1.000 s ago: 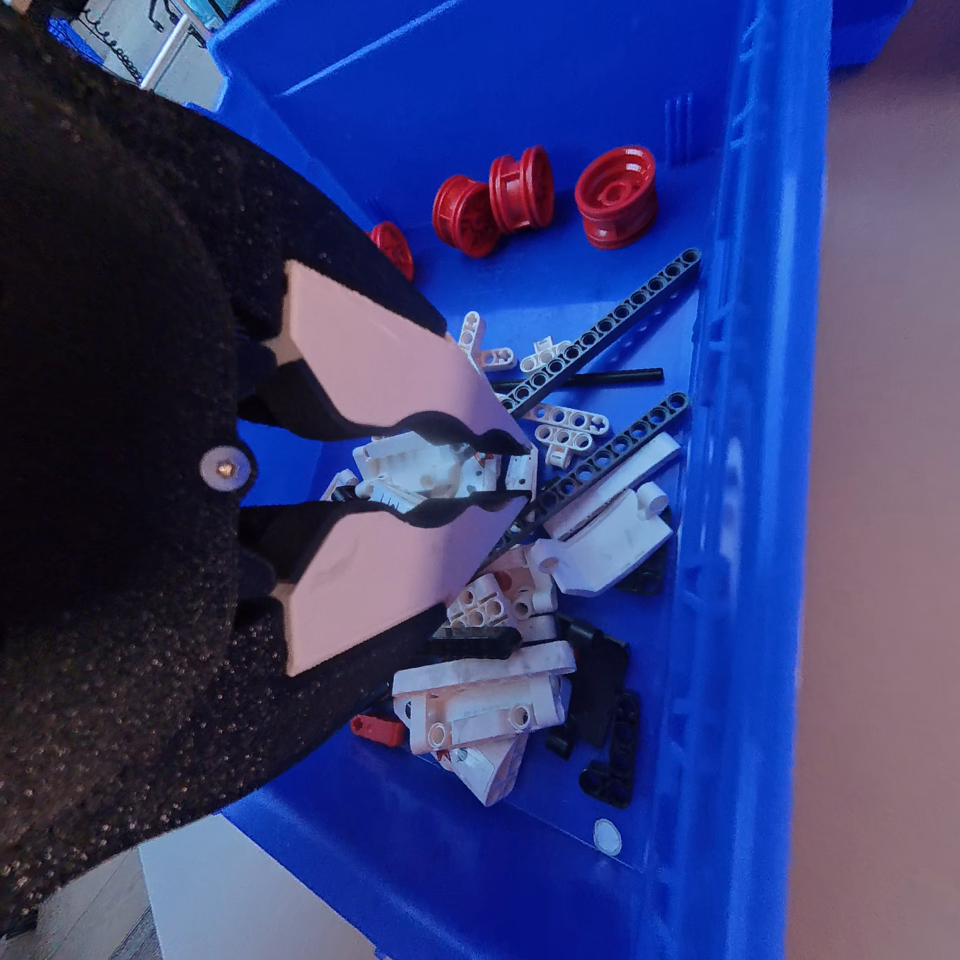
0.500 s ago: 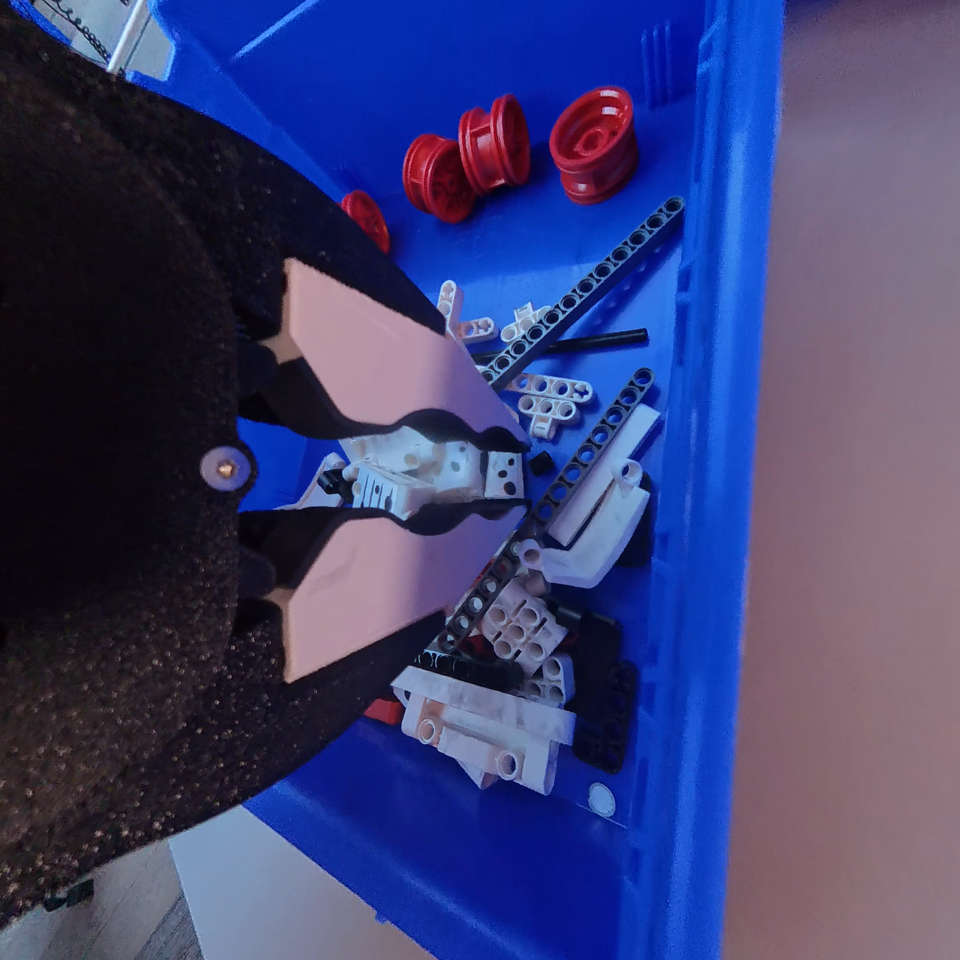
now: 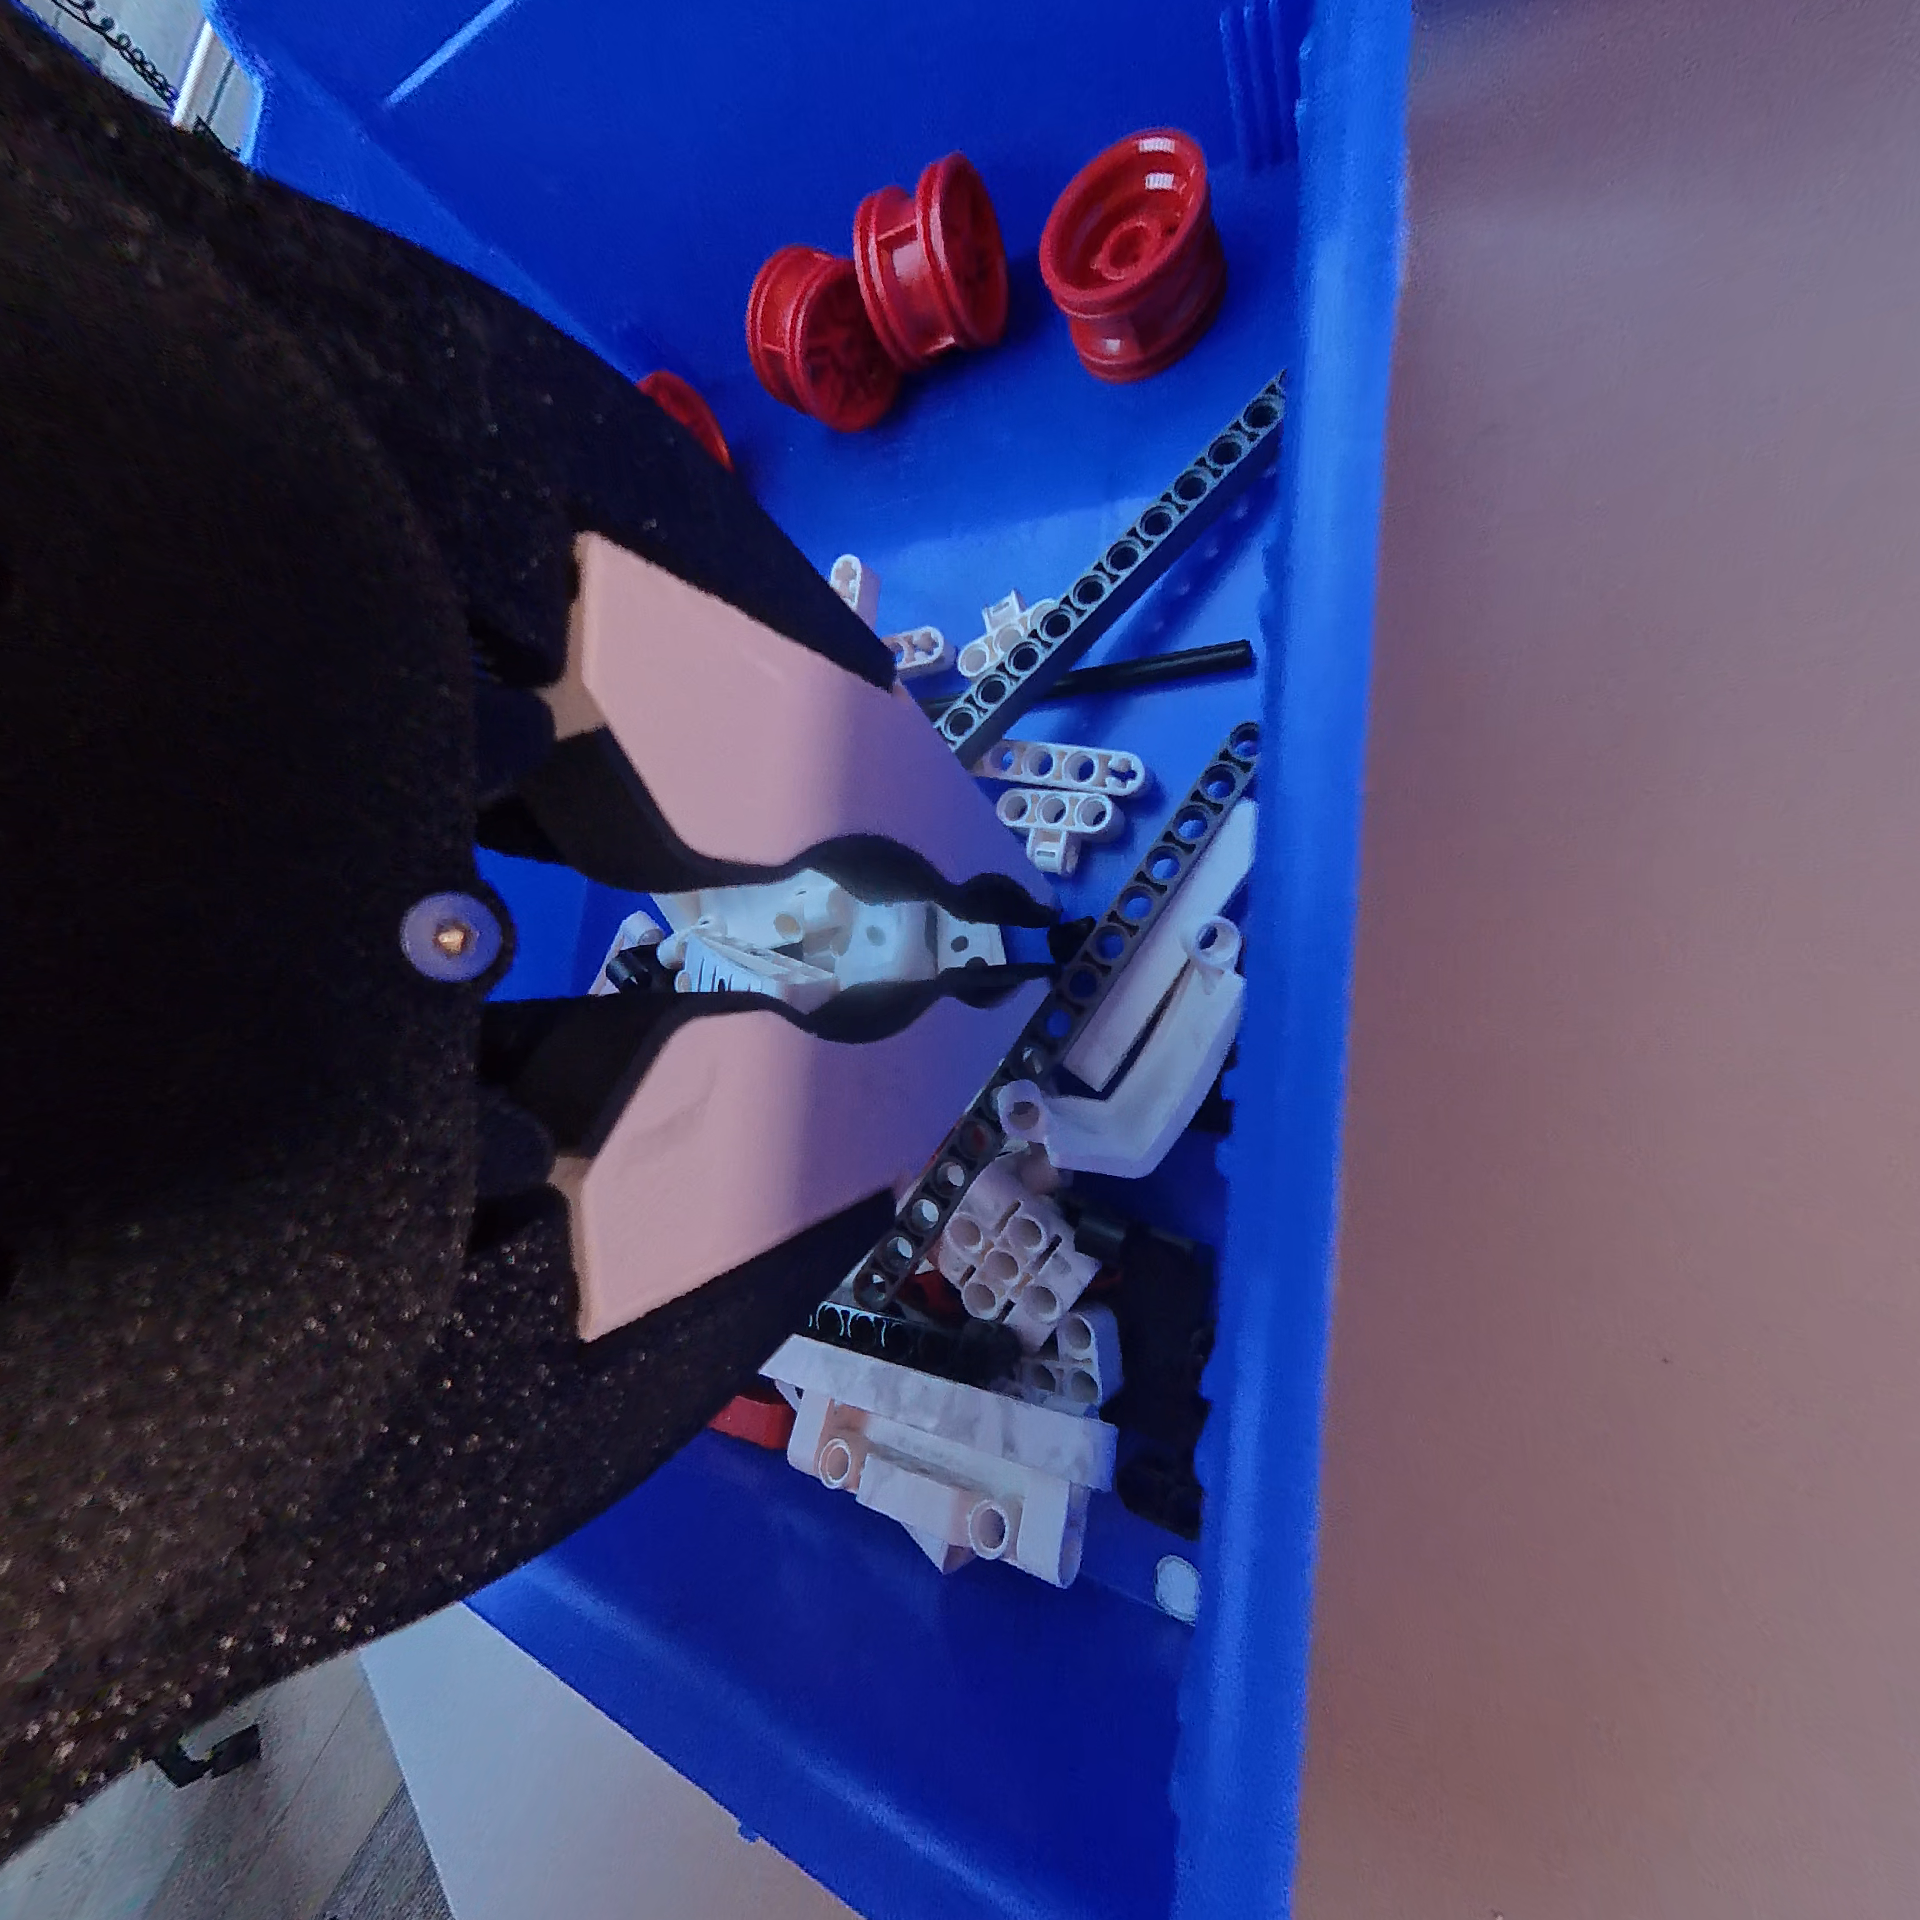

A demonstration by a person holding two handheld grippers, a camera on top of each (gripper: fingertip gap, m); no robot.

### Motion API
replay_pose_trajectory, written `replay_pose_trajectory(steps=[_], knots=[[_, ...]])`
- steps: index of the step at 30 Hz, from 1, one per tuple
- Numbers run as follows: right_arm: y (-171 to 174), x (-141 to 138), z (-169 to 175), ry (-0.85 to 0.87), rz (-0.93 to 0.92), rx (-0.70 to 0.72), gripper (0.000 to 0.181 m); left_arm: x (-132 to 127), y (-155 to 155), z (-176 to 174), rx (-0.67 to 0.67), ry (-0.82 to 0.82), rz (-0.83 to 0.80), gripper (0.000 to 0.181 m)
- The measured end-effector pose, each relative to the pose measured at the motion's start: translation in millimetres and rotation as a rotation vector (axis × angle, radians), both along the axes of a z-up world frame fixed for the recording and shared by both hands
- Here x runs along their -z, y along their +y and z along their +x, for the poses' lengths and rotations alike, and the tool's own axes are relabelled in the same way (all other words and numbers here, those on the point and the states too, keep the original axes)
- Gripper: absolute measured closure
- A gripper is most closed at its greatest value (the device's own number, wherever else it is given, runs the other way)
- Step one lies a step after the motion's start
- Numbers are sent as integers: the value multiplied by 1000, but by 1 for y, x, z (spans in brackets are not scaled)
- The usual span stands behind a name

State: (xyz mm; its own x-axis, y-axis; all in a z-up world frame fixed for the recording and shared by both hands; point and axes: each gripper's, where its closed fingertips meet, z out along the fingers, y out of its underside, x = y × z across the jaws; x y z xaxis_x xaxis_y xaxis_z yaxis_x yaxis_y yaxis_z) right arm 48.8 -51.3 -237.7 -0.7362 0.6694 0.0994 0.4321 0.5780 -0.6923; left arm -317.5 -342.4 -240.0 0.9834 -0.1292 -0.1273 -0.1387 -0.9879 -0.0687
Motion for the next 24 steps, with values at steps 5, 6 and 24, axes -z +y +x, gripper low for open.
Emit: replay_pose_trajectory(steps=[5, 6, 24], knots=[[0, 0, 1, 4, 3, -4, 170, -2, 0, -4, -11, 20, 39, 181], [0, 0, 1, 4, 3, -6, 170, -4, 0, -4, -17, 17, 57, 181], [0, 0, 0, 3, 0, -8, 170, -36, 1, -7, -19, 81, 176, 181]])
